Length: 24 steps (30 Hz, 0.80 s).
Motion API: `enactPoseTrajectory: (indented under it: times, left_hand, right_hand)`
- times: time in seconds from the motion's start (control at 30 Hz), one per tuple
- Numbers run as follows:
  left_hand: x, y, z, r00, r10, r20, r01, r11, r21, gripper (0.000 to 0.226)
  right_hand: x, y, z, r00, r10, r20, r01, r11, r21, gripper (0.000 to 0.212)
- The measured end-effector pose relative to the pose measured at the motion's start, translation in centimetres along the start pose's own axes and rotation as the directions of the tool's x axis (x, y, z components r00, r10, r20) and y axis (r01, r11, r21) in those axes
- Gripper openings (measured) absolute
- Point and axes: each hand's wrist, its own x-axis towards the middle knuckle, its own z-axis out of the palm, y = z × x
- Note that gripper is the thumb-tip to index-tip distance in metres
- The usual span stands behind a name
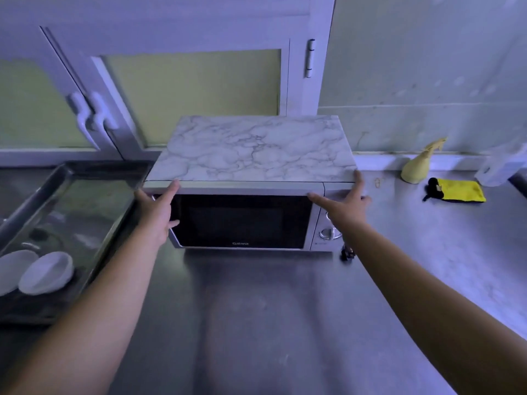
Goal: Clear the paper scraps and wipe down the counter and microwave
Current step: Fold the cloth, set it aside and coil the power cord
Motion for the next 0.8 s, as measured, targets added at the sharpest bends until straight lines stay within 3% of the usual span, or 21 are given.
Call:
enactPoseTrajectory:
  times: [0.2, 0.4, 0.57, 0.7, 0.8]
  left_hand:
    - [2.0, -0.6, 0.8, 1.000, 0.017, -0.002, -0.017, 1.000, 0.014, 0.112]
    - [2.5, 0.2, 0.9, 0.998, 0.046, 0.052, -0.050, 0.996, 0.078, 0.097]
    - [2.6, 0.4, 0.6, 0.998, 0.036, 0.060, -0.043, 0.991, 0.130, 0.100]
    - [2.3, 0.2, -0.3, 0.992, 0.045, 0.118, -0.051, 0.997, 0.053, 0.096]
    - [1.5, -1.9, -2.2, 0.984, 0.022, 0.178, -0.023, 1.000, 0.004, 0.111]
  right_hand:
    - [0.7, -0.2, 0.1, 0.999, -0.033, -0.033, 0.032, 0.999, -0.026, 0.121]
    - [0.9, -0.7, 0.7, 0.998, -0.025, -0.061, 0.021, 0.997, -0.070, 0.116]
    - [0.4, -1.2, 0.7, 0.999, 0.003, -0.032, -0.006, 0.996, -0.090, 0.114]
    - [-0.7, -1.9, 0.4, 1.000, 0.011, -0.028, -0.014, 0.993, -0.119, 0.113]
    - [-3.1, 0.0, 0.3, 0.997, -0.023, -0.079, 0.016, 0.996, -0.091, 0.111]
